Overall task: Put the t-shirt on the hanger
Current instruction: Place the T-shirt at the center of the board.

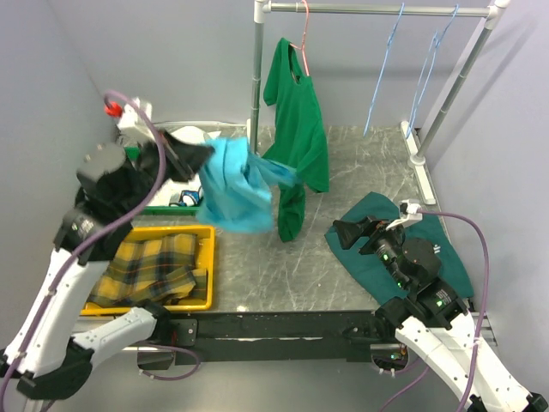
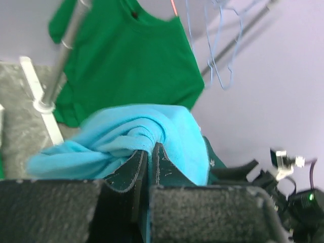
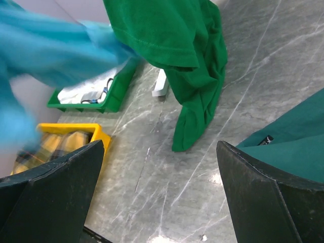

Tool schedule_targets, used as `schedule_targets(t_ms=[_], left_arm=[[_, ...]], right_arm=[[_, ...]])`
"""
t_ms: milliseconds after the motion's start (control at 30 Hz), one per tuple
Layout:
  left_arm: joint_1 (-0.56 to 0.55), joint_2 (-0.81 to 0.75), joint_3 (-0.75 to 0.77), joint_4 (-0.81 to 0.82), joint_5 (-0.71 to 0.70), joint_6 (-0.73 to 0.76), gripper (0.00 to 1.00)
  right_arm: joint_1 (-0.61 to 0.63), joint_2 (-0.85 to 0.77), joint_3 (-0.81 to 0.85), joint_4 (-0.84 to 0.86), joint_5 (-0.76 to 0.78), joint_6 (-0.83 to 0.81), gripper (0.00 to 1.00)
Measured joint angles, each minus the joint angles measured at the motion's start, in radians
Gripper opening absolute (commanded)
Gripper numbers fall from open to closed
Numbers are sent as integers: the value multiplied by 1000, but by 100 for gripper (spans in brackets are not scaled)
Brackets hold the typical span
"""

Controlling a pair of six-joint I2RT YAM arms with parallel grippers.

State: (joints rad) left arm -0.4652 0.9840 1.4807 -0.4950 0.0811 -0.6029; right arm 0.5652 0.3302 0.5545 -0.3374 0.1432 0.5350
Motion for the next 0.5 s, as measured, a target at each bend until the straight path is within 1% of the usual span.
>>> schedule_targets(t_ms=[133, 233, 267, 300, 333, 367, 400, 433, 467, 500], left_arm=[[-74, -79, -193, 26, 10, -11, 1], [-133, -88, -365, 68, 37, -25, 1], [-159, -84, -442, 91, 47, -39, 6], [-184, -73, -506, 102, 58, -49, 9], [-209, -60, -579, 129, 69, -64, 9], [-233, -48, -649, 145, 79, -80, 18], [-264, -35, -726, 151, 84, -103, 30], [-284, -27, -780, 158, 87, -121, 42], [-305, -26, -832, 163, 89, -146, 51], [-319, -29, -869, 163, 89, -164, 61]], right_arm=[[0, -1, 1, 0, -13, 7, 100], [0, 0, 1, 0, -25, 15, 100], [0, 0, 1, 0, -33, 19, 100], [0, 2, 1, 0, -38, 23, 100], [0, 5, 1, 0, -45, 26, 100], [0, 9, 0, 1, -52, 27, 100], [0, 15, -4, 6, -60, 34, 100], [0, 23, -13, 13, -70, 44, 100], [0, 31, -24, 21, -79, 52, 100], [0, 40, -35, 27, -86, 59, 99]])
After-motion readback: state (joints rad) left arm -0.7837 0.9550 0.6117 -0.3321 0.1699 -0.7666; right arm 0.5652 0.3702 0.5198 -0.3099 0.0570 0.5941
